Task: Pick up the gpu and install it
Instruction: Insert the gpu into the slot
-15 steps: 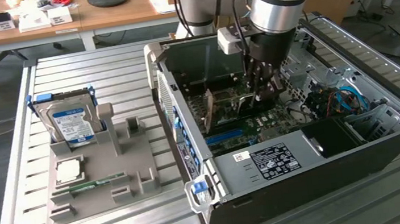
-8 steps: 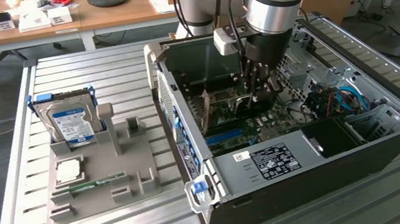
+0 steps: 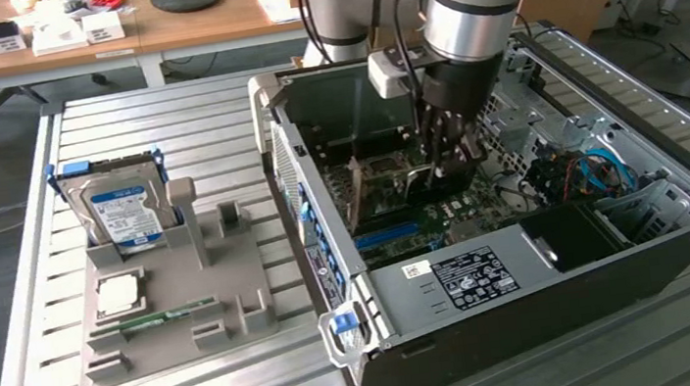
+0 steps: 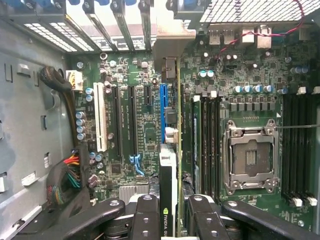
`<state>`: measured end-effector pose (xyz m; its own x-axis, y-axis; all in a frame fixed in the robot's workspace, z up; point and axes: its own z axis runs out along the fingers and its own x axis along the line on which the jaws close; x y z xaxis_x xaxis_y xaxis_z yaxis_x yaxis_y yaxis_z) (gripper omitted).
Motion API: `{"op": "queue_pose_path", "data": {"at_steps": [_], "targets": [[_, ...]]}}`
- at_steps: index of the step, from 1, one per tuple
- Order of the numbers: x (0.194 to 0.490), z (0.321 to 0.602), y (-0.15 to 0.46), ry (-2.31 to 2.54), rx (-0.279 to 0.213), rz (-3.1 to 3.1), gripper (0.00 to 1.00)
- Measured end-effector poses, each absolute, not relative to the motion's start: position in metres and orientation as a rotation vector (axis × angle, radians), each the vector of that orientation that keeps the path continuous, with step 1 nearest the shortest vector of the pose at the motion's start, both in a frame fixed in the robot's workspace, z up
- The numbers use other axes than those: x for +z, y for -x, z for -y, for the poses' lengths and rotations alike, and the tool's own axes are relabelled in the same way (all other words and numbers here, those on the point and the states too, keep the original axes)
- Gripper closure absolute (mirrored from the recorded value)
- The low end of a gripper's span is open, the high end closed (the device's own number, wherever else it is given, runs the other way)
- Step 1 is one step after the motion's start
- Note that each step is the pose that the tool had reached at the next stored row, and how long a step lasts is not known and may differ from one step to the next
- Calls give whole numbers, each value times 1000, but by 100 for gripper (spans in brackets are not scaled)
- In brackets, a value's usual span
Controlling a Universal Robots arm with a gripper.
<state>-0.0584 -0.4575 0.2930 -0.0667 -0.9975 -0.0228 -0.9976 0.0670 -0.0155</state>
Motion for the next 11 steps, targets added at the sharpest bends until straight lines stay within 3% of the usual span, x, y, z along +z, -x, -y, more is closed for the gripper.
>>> {"op": "queue_pose_path", "data": {"at_steps": [11], "targets": [[285,457,67,2127,7,-2275,73]]}}
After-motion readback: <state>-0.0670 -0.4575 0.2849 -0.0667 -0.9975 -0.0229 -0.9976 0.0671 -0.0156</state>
